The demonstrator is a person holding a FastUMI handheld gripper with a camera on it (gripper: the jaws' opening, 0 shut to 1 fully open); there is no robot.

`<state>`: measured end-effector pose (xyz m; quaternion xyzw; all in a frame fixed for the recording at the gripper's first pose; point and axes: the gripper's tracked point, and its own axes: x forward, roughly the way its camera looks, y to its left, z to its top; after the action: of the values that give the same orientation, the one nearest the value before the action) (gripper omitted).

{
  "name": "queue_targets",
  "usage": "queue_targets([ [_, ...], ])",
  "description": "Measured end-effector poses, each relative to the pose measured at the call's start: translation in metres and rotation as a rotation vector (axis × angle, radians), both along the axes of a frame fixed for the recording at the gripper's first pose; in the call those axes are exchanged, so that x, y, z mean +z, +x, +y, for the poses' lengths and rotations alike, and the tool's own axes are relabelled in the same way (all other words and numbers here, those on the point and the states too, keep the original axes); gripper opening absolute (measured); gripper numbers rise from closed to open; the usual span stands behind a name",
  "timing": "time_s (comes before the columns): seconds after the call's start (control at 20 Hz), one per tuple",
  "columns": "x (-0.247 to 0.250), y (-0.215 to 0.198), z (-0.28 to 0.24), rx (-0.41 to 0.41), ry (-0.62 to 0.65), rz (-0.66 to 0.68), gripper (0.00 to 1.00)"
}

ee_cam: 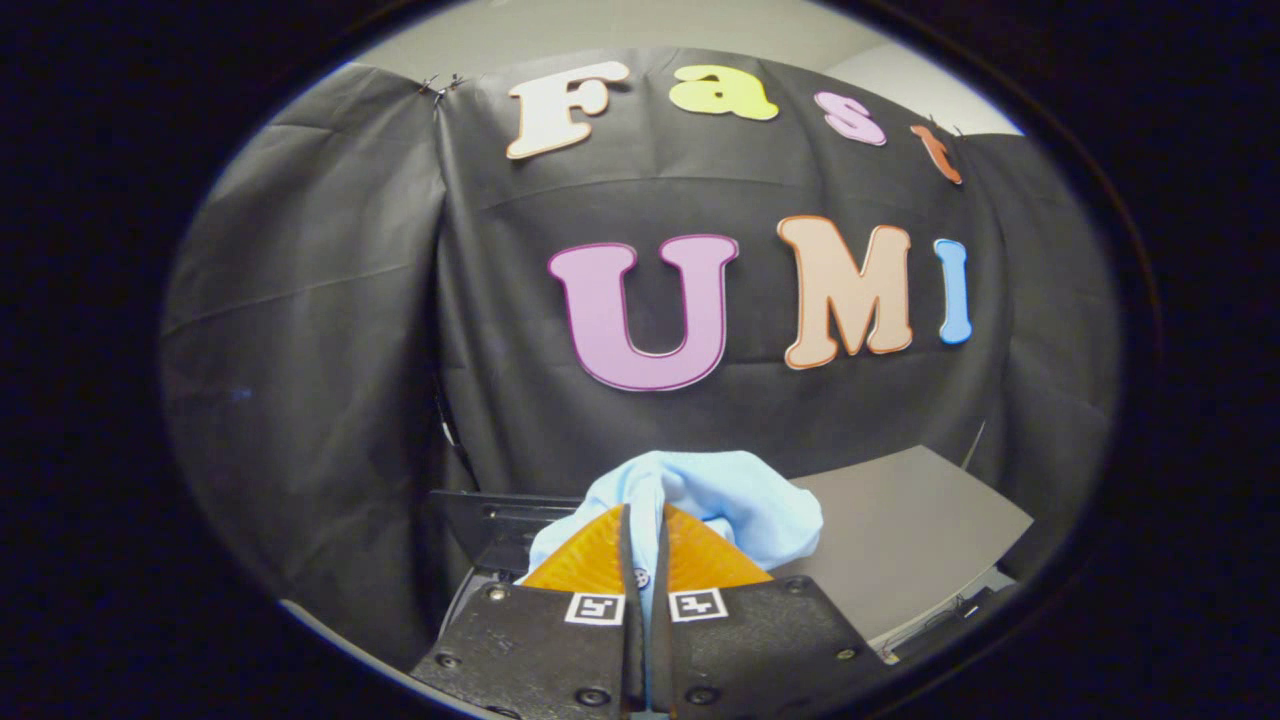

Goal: Put the clothes into the washing machine and then close the washing machine lid.

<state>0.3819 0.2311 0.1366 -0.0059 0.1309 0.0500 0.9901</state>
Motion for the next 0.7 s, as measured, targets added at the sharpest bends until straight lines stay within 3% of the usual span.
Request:
queue_targets([
  [0.7,-0.097,0.032,0.105,0.113,0.08,0.04,0.02],
])
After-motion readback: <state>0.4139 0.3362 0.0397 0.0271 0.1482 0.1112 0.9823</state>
